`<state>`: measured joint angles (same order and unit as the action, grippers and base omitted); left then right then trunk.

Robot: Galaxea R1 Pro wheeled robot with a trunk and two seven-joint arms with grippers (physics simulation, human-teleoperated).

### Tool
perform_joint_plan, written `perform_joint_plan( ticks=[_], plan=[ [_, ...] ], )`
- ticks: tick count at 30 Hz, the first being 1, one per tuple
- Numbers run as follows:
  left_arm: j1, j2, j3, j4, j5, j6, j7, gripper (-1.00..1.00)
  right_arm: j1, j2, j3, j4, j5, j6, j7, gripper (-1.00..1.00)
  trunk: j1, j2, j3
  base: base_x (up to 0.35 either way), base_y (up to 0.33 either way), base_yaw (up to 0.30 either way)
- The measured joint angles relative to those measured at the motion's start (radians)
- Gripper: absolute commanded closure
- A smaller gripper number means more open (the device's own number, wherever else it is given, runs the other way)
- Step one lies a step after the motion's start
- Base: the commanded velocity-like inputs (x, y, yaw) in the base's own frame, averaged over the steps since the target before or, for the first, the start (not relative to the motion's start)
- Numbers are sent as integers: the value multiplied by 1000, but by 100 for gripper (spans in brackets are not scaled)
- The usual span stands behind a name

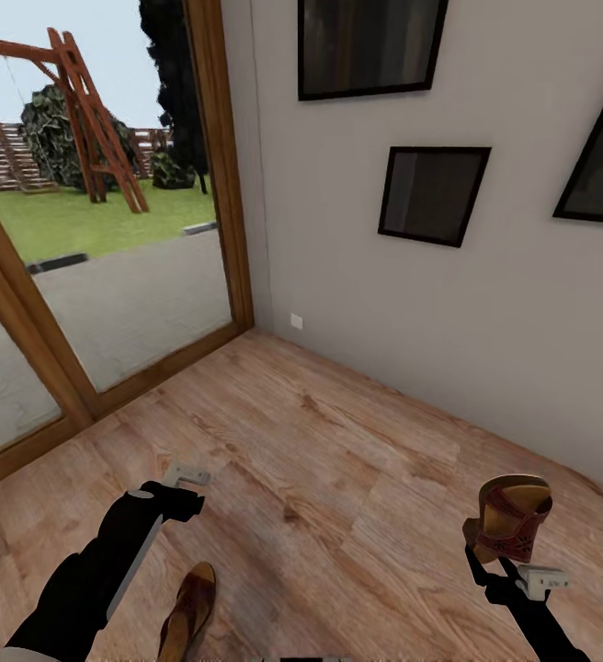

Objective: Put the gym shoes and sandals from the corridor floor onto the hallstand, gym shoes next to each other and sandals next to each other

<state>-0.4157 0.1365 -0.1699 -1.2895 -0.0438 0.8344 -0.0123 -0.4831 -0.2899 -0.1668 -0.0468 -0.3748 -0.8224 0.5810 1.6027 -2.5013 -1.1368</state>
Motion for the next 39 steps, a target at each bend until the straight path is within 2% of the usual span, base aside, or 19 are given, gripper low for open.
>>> perform_joint_plan(
  ticks=[8, 19, 39],
  plan=[
    [11, -1, 0, 6, 5, -1, -1, -100, 1, 0, 0, 0, 0, 0, 0, 100, 4, -2, -31, 0, 0, 0],
    [69, -2, 1, 7, 7, -1, -2, -100, 1, 0, 0, 1, 0, 0, 0, 100, 4, -2, -31, 0, 0, 0],
    [115, 0, 1, 7, 7, -1, -2, -100, 1, 0, 0, 1, 0, 0, -1, 100, 13, -7, -108, 0, 0, 0]
  ],
)
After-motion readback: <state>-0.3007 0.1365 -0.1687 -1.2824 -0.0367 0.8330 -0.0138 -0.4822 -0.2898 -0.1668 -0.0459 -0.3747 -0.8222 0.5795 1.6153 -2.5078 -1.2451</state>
